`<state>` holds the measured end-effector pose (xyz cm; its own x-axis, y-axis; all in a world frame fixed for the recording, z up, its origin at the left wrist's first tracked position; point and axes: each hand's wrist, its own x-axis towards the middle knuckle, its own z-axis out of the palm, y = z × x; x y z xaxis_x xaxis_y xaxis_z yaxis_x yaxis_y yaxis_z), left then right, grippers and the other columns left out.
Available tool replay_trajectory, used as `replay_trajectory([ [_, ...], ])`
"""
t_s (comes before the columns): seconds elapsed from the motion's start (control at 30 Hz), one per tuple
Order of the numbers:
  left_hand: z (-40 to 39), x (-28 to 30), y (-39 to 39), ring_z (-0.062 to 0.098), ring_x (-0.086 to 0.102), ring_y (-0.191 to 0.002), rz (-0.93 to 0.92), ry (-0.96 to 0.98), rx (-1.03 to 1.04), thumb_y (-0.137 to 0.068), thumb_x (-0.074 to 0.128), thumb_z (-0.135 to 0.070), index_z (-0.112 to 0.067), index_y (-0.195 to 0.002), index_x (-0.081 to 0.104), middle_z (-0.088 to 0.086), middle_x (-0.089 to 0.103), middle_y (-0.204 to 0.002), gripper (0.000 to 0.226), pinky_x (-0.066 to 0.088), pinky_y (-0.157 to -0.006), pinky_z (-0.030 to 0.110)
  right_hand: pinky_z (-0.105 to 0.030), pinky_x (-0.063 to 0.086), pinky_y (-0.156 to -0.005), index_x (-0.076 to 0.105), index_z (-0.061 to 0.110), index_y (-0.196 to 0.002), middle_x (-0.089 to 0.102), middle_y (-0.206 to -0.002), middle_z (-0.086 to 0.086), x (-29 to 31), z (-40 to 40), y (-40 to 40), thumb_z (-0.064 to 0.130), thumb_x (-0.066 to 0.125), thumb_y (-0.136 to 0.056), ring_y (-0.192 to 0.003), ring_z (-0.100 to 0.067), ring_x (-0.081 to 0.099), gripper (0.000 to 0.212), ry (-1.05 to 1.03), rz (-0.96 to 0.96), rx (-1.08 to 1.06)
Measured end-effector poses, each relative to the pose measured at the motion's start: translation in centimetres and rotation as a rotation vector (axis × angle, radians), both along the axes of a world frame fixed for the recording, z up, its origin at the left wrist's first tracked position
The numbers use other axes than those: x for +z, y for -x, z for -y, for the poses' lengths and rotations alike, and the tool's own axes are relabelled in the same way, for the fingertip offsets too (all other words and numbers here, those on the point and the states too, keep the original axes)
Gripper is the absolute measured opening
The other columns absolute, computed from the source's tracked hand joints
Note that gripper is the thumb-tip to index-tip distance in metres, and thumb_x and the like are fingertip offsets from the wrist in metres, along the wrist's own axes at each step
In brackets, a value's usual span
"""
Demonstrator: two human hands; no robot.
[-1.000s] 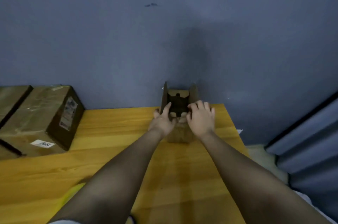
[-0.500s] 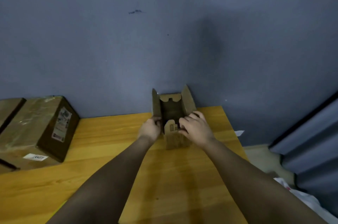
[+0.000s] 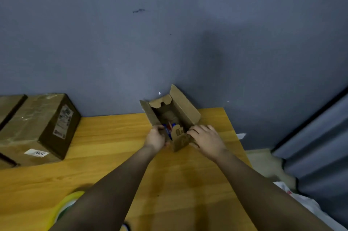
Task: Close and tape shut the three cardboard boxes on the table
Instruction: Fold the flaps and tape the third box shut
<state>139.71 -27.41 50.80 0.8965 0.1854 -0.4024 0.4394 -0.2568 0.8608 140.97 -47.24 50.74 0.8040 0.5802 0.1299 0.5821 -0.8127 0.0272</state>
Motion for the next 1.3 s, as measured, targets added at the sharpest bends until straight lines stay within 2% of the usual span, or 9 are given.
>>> replay_trajectory([
  [0.1,-0.5,0.1,0.7,0.029,0.066,-0.082,0.040,-0.120,-0.071,-0.099,0.043,-0.012,-0.014,-0.119,0.052,0.007,0.060,-0.106,0.021,0.057,-0.064,0.036,-0.032,0.036,-0.076,0.069,0.020,-0.085,0.068,-0.079,0.002,0.6,-0.3,0.8,0.016,0.077,-0.068,-0.075,-0.017,0.063,0.019,0.030,0.156,0.100],
  [0.17,-1.1,0.1,1.5,0.027,0.067,-0.082,0.088,-0.299,-0.164,-0.098,0.046,-0.018,-0.017,-0.114,0.055,0.006,0.065,-0.102,0.018,0.057,-0.071,0.040,-0.034,0.036,-0.077,0.066,0.020,-0.077,0.065,-0.071,0.003,1.0,-0.7,1.5,0.034,0.066,-0.079,-0.070,-0.017,0.060,0.014,0.065,0.203,0.219],
  [0.23,-1.5,-0.1,2.5,0.024,0.066,-0.084,0.125,-0.408,-0.219,-0.097,0.047,-0.019,-0.019,-0.110,0.057,0.004,0.066,-0.102,0.016,0.056,-0.074,0.038,-0.035,0.044,-0.081,0.067,0.022,-0.079,0.067,-0.075,0.005,1.1,-0.8,2.5,0.051,0.044,-0.089,-0.074,-0.014,0.060,0.039,0.094,0.130,0.282],
  [0.37,-2.2,-0.4,3.9,0.025,0.052,-0.116,0.188,-0.593,-0.306,-0.095,0.049,-0.029,-0.020,-0.117,0.060,0.008,0.048,-0.132,0.026,0.047,-0.095,0.035,-0.037,0.035,-0.100,0.068,0.024,-0.093,0.070,-0.092,0.006,1.2,-0.9,3.0,0.061,0.033,-0.090,-0.094,-0.013,0.060,0.051,-0.037,0.004,0.211],
  [0.5,-1.4,0.9,4.8,0.023,0.003,-0.146,0.404,-1.044,-0.485,-0.091,0.048,-0.042,-0.024,-0.132,0.051,0.003,0.011,-0.157,0.046,0.010,-0.119,0.043,-0.035,0.027,-0.110,0.053,0.024,-0.127,0.061,-0.122,0.003,1.5,-0.5,2.7,0.071,0.020,-0.081,-0.118,-0.015,0.052,0.073,-0.004,-0.116,0.090],
  [0.6,0.0,1.0,5.0,0.018,-0.002,-0.148,0.447,-1.208,-0.744,-0.091,0.043,-0.044,-0.017,-0.139,0.042,0.004,0.024,-0.155,0.056,-0.007,-0.119,0.044,-0.033,0.028,-0.108,0.046,0.023,-0.134,0.056,-0.129,0.002,1.3,0.0,2.5,0.070,0.027,-0.085,-0.122,-0.016,0.047,0.070,0.070,-0.121,0.059],
  [0.73,0.1,0.7,5.0,0.020,0.012,-0.146,0.350,-1.164,-0.693,-0.092,0.043,-0.045,-0.022,-0.136,0.041,0.005,0.042,-0.146,0.050,-0.004,-0.119,0.046,-0.033,0.023,-0.113,0.040,0.025,-0.139,0.045,-0.143,0.002,0.1,1.0,2.6,0.062,0.046,-0.089,-0.136,-0.016,0.033,0.063,-0.005,-0.214,-0.065],
  [1.13,-0.5,-3.6,5.5,0.016,0.001,-0.147,0.365,-0.689,-0.521,-0.088,0.064,-0.035,-0.019,-0.120,0.061,-0.005,0.029,-0.152,0.036,0.014,-0.119,0.043,-0.037,0.014,-0.120,0.046,0.020,-0.138,0.028,-0.155,0.006,-2.3,1.7,4.0,0.049,0.068,-0.082,-0.147,-0.010,0.005,0.067,-0.286,-0.474,-0.187],
  [1.3,-0.2,-3.3,4.9,0.021,0.007,-0.146,0.367,-0.599,-0.416,-0.088,0.065,-0.031,-0.014,-0.119,0.064,0.000,0.038,-0.148,0.035,0.008,-0.116,0.028,-0.047,0.020,-0.116,0.062,0.038,-0.110,0.028,-0.155,0.001,-1.0,0.7,4.3,0.042,0.072,-0.082,-0.147,-0.017,0.013,0.030,-0.636,-0.609,-0.304],
])
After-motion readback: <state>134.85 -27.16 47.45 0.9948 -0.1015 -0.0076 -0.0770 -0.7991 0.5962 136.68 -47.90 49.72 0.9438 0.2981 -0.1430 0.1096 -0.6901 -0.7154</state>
